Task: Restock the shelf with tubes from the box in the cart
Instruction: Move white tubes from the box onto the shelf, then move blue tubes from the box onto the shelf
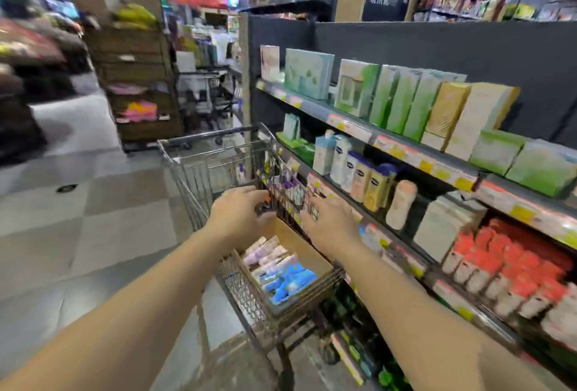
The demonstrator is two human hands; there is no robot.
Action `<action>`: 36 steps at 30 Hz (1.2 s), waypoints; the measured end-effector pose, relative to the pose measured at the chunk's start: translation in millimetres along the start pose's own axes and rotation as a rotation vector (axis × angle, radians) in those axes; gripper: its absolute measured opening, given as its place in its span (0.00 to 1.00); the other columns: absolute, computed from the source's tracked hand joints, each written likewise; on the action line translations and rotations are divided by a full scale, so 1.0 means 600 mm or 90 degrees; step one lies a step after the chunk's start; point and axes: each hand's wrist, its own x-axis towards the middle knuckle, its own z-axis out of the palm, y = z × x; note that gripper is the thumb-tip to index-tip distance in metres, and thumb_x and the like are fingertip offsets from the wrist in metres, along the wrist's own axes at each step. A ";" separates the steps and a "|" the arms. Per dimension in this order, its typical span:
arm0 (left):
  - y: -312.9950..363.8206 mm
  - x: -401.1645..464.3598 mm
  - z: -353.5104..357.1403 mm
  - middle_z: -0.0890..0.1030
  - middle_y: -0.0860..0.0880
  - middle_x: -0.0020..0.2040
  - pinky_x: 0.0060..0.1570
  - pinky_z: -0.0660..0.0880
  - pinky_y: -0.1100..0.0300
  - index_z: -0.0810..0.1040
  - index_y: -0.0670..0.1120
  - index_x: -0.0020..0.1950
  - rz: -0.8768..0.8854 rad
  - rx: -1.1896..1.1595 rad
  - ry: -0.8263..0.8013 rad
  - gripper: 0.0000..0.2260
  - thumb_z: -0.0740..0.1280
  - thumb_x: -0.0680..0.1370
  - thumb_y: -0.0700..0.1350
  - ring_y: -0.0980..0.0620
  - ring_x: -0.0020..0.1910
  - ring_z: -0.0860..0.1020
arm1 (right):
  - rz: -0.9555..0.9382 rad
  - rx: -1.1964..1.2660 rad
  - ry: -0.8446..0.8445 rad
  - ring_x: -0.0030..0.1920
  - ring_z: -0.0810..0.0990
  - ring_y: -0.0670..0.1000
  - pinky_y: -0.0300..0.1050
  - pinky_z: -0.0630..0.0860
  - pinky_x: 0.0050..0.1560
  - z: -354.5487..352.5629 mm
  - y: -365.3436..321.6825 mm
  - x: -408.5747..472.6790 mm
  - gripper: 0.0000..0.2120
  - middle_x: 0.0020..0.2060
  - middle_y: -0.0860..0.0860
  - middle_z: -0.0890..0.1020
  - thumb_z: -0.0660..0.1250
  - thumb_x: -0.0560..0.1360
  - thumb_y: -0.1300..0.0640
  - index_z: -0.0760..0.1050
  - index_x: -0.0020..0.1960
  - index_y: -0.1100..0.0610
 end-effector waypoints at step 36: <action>-0.285 0.598 0.559 0.78 0.50 0.64 0.58 0.71 0.55 0.74 0.51 0.67 0.220 -0.064 -0.432 0.22 0.67 0.76 0.57 0.46 0.62 0.74 | 0.464 0.110 -0.141 0.64 0.72 0.57 0.49 0.69 0.62 0.480 0.174 0.431 0.19 0.61 0.53 0.76 0.62 0.78 0.47 0.71 0.67 0.51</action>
